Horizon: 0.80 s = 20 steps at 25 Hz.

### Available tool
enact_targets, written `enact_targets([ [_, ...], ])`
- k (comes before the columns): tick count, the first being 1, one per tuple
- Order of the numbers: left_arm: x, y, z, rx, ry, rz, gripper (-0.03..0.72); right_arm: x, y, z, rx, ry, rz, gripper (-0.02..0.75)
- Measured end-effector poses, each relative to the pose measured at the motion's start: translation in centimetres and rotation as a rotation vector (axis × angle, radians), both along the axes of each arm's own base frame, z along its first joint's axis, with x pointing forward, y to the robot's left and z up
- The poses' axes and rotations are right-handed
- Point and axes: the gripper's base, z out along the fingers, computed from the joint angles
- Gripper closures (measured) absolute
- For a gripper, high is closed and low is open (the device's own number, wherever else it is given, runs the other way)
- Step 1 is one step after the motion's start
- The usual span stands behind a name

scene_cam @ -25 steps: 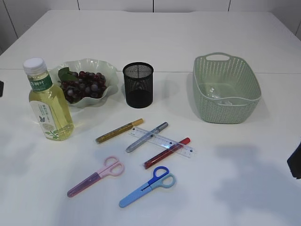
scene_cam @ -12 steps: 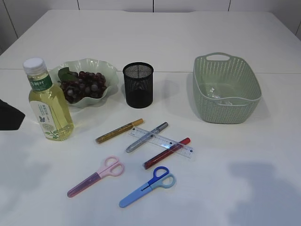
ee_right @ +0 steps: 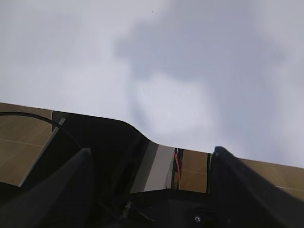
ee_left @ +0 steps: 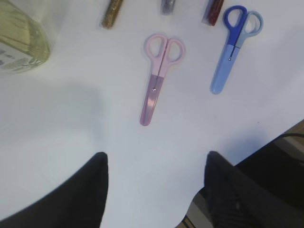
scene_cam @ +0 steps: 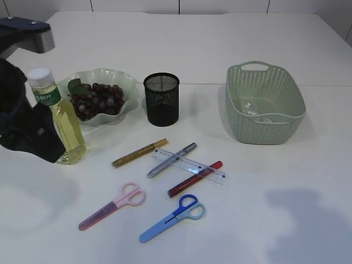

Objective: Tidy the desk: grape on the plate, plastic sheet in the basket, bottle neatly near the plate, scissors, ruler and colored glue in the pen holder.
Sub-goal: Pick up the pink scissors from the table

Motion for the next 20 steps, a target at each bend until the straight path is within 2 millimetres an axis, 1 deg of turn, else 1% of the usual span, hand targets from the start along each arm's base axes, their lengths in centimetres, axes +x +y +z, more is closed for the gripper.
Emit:
enact_targets([
  [4,1.5,-1.7,-1.1,0.038,0.068,-0.077,0.253,0.0,0.0,0.0,-0.003,-0.003,0.017,0.155],
  [8,2.1,-3.9,-2.4,0.071,0.102,-0.181,0.259,0.0,0.0,0.0,-0.004,-0.004,0.024,0.155],
  [10,2.3,-4.7,-3.1,0.096,0.114,-0.212,0.261,0.0,0.0,0.0,-0.006,-0.004,0.026,0.155],
  [16,3.5,-5.3,-5.9,0.172,0.156,-0.238,0.270,0.0,0.0,0.0,-0.009,-0.006,0.028,0.155],
  [20,4.1,-5.6,-7.3,0.184,0.174,-0.231,0.284,0.1,-0.2,0.0,-0.026,-0.012,0.032,0.155],
])
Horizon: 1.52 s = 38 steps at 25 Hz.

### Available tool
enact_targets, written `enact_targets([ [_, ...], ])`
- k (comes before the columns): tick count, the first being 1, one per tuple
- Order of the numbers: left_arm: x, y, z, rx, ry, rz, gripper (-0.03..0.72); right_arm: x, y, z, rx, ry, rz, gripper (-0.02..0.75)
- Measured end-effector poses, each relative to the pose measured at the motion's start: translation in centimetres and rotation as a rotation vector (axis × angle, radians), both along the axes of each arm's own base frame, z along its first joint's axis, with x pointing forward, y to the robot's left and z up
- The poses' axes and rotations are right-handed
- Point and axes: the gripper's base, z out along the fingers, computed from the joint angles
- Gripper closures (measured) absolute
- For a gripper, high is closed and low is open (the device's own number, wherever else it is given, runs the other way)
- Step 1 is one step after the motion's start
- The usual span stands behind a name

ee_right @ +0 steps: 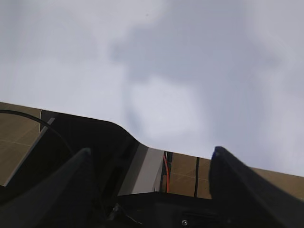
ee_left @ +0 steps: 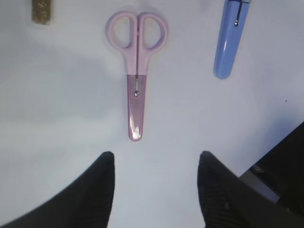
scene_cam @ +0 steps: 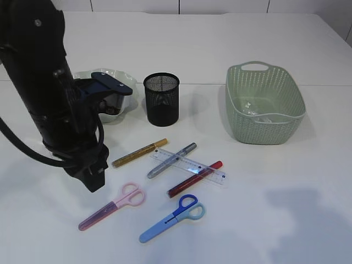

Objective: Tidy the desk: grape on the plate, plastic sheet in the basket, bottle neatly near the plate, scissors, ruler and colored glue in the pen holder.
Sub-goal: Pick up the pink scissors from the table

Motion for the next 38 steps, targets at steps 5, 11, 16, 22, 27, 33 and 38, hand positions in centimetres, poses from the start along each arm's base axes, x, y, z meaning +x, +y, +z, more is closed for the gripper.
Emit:
enact_targets([
  [5,0.6,-0.3,-1.9,0.029,0.030,0.009,0.287,0.1,-0.1,0.0,-0.017,-0.007,0.004,0.155],
  [11,1.6,-0.7,-4.0,0.049,0.021,0.033,0.292,0.1,-0.2,0.0,-0.023,-0.009,0.005,0.155],
  [16,2.2,-1.1,-5.6,0.055,0.025,0.048,0.293,0.1,-0.2,0.0,-0.028,-0.011,0.006,0.155],
  [22,2.7,-1.1,-7.4,0.090,0.032,0.033,0.294,0.1,-0.3,0.0,-0.032,-0.013,0.006,0.155],
  [27,2.8,-1.1,-8.1,0.110,0.035,0.020,0.329,0.2,-0.4,0.0,-0.050,-0.020,0.009,0.155],
  [33,1.9,-2.6,-8.1,0.124,0.015,-0.055,0.337,0.2,-0.5,0.0,-0.061,-0.025,0.012,0.155],
  [38,1.6,-3.1,-8.1,0.144,-0.012,-0.102,0.336,0.2,-0.5,0.0,-0.063,-0.026,0.012,0.155],
])
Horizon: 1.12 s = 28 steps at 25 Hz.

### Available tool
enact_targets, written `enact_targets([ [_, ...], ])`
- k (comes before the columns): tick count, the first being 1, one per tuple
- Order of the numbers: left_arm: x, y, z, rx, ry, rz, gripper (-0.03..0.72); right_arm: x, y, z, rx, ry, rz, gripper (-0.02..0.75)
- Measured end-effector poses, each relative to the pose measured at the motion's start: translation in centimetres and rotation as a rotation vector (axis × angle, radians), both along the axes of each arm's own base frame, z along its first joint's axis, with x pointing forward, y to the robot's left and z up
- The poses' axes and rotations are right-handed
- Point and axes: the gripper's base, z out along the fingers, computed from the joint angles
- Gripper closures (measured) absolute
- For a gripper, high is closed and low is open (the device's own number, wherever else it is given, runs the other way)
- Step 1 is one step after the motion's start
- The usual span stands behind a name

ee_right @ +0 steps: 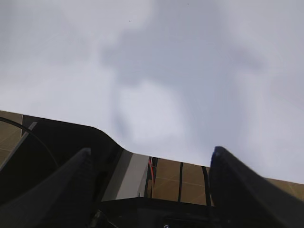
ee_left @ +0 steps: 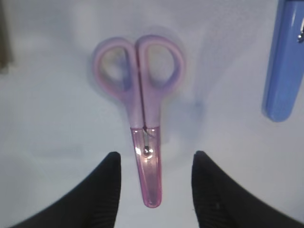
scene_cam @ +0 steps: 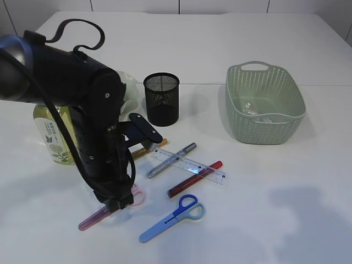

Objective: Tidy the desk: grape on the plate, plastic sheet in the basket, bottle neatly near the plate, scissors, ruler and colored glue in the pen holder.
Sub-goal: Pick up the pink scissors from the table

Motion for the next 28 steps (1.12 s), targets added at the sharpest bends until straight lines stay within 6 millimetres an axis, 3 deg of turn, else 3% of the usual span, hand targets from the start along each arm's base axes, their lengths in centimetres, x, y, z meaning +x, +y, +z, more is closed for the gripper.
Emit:
enact_targets([
  [9,0.1,-0.2,-0.1,-0.018,-0.003,0.007,0.336,0.0,0.0,0.0,0.000,0.000,0.000,0.155],
  [17,0.1,-0.3,-2.0,0.003,0.038,0.013,0.283,0.0,0.0,0.0,0.000,0.000,0.000,0.155],
  [28,0.3,-0.4,-2.1,-0.007,0.014,0.006,0.280,0.0,0.0,0.0,0.000,0.000,0.000,0.155],
])
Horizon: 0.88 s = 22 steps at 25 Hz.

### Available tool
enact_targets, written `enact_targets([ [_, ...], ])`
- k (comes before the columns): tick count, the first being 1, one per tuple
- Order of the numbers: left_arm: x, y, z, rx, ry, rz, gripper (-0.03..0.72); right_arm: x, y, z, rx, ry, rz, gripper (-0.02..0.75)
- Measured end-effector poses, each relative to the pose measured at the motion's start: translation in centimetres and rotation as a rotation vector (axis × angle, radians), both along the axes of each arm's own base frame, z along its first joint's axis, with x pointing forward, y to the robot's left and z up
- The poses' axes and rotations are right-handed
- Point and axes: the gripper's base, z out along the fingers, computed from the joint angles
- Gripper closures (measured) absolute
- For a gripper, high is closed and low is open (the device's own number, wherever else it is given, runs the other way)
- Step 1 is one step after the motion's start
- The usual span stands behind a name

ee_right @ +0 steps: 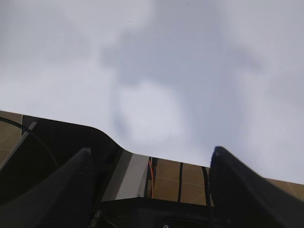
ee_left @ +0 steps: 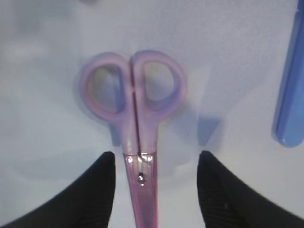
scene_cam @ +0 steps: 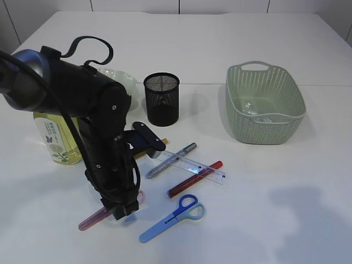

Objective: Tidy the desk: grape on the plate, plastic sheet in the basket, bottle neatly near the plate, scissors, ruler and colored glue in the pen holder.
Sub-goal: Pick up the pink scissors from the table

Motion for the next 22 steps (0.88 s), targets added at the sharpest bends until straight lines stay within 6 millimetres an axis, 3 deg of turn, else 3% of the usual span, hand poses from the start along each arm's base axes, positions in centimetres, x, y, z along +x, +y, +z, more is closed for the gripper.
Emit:
enact_targets([
  [22,0.2,0.0,-1.4,0.012,0.014,0.056,0.279,0.0,0.0,0.0,0.000,0.000,0.000,0.155],
])
